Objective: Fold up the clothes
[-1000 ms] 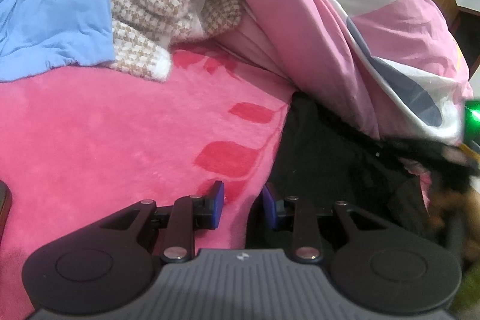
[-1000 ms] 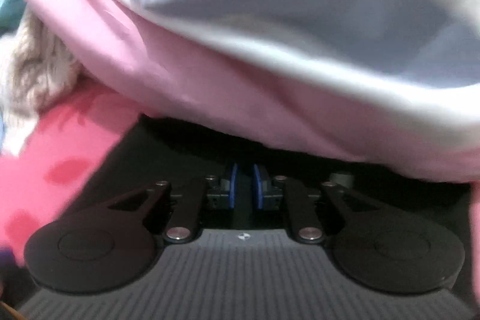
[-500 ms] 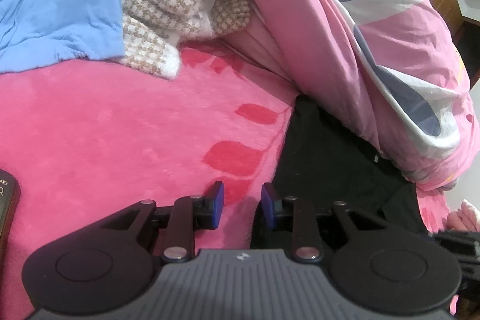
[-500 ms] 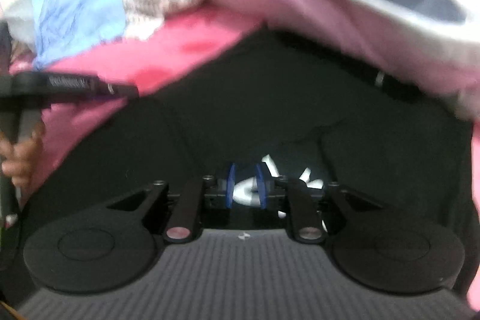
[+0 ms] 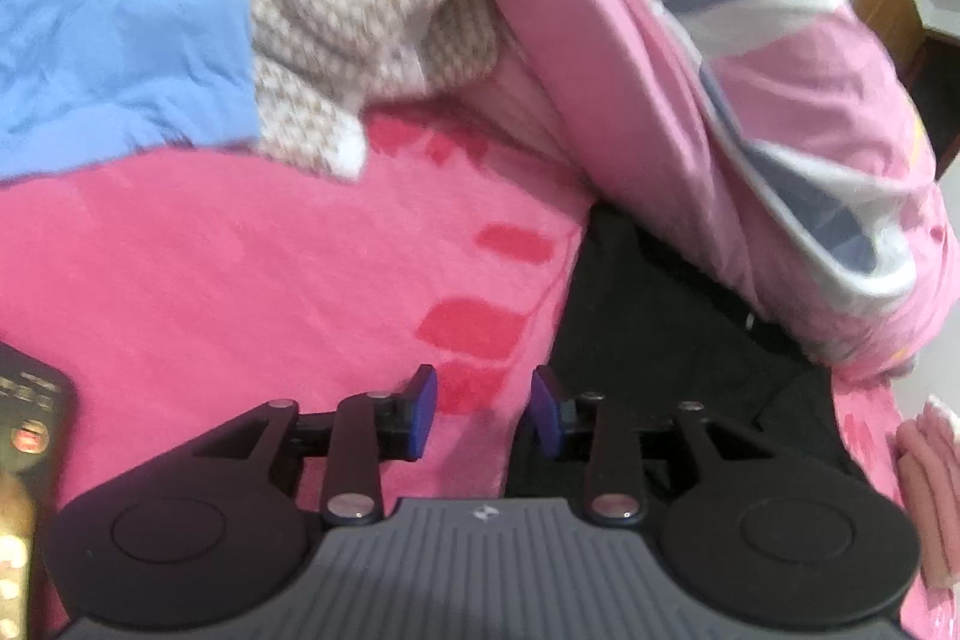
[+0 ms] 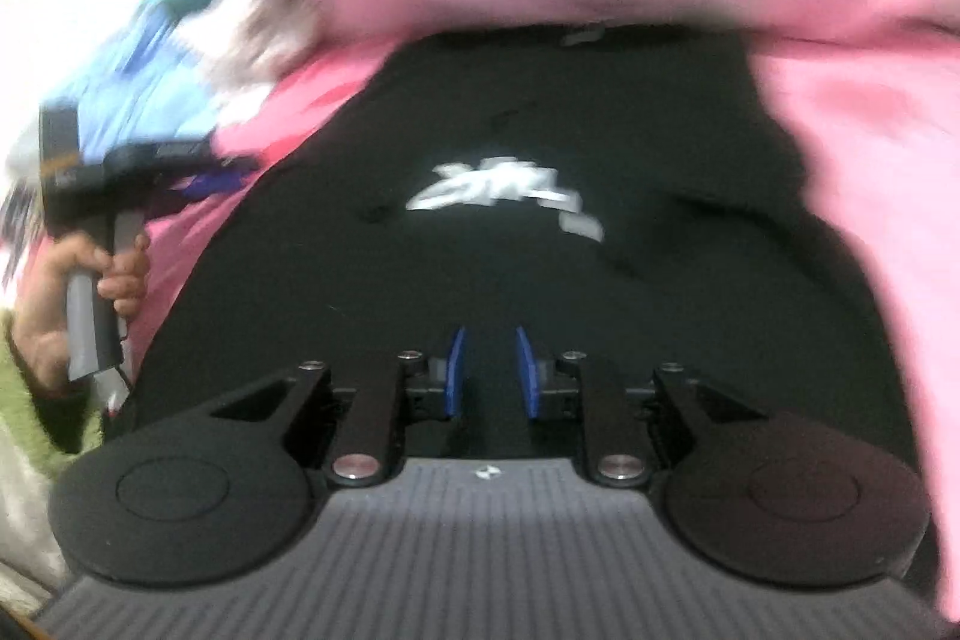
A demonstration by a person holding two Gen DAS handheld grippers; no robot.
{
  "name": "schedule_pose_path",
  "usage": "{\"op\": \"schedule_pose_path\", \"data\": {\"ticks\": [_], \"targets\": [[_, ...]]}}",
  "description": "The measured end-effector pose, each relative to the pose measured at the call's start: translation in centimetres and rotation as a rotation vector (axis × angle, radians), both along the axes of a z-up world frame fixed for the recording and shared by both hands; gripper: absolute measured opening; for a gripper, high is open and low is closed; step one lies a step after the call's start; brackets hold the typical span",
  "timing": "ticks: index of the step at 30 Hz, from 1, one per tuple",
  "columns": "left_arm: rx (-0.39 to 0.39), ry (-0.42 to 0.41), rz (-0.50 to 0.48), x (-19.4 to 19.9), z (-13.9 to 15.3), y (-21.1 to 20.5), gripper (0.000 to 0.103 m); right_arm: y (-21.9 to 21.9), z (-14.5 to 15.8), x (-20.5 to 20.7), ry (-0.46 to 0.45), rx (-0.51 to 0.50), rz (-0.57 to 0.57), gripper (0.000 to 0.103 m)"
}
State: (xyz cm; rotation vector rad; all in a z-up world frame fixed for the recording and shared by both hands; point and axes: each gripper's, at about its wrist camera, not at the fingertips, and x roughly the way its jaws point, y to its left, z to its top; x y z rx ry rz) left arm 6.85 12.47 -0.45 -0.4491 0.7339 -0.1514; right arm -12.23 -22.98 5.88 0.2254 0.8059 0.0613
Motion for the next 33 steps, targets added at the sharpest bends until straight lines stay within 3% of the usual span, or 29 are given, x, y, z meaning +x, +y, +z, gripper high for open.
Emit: {"op": "schedule_pose_path", "data": {"ticks": [4,7,11,14,17,21,25,27,30,33], "targets": [[-0.026,-0.074,-0.054,-2.5,2.5,1.0,0.039,-2.9,2.1,-8.7,-0.084,0.011,-0.137,0.022],[0.035,-0.167,-0.116,-6.0,4.8,1.1,0.04,-3.6,2.3,-13.8,-0.125,0.021,-0.194,0.022],[0.094,-0.204,-0.24,-13.2,5.5,-0.2,0.04,-2.7,0.4,-15.9,-0.144,-0.029,-0.187,0.022],[0.136,-0.19,-0.376,-18.4,4.3,-2.8,0.04,-2.6,-1.9,-14.4,-0.151,-0.012,-0.172,0.022],[0.178,-0.175,-0.453,-22.4,2.5,-5.0,0.039,-2.4,-4.6,-12.9,-0.133,-0.014,-0.181,0.022],[0.26,-0.107,-0.479,-26.7,-0.2,-6.1,0.038,-2.0,-7.7,-13.7,-0.108,-0.019,-0.194,0.022],[0.335,-0.124,-0.482,-31.1,-1.4,-5.0,0.039,-2.5,-7.4,-19.2,-0.082,0.015,-0.194,0.023],[0.343,-0.079,-0.502,-32.4,-1.8,-4.4,0.042,-3.5,-6.7,-21.0,-0.065,0.046,-0.216,0.023],[0.316,0.022,-0.526,-33.3,-2.8,-3.7,0.042,-4.9,-4.8,-21.9,-0.147,0.074,-0.247,0.023],[0.331,0.022,-0.496,-34.0,-2.7,-3.4,0.042,-5.3,-3.9,-20.1,-0.218,0.082,-0.259,0.023]]}}
